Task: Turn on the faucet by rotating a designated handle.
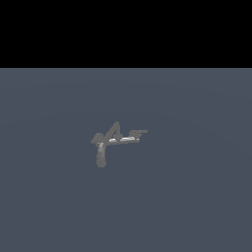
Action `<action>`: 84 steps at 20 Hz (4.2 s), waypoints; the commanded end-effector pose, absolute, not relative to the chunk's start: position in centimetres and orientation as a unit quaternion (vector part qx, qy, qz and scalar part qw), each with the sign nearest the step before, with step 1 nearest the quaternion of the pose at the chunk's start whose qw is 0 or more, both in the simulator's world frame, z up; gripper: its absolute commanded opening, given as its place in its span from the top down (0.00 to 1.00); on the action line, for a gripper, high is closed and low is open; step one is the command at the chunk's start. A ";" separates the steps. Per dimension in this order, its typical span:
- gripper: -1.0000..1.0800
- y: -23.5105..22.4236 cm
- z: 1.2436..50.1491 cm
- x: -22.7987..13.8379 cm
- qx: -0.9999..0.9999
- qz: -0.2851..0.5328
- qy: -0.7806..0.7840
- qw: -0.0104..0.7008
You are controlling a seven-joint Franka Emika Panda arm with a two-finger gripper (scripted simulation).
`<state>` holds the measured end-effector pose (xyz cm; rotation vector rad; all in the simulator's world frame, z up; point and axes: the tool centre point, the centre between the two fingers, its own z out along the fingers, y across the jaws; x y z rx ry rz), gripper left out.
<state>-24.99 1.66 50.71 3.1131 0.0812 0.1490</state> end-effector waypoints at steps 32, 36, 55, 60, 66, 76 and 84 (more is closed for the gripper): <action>1.00 4.7 35.1 -13.0 0.972 0.032 -0.232 0.006; 1.00 4.6 32.3 -10.7 0.960 0.029 -0.277 0.005; 1.00 1.7 19.6 -1.0 0.881 0.015 -0.472 0.002; 1.00 0.2 16.0 1.4 0.852 0.012 -0.523 0.002; 1.00 -2.1 11.7 4.0 0.813 0.007 -0.582 0.003; 1.00 -5.0 7.1 6.6 0.764 0.002 -0.645 0.001; 1.00 -5.6 6.1 7.0 0.754 0.000 -0.657 0.001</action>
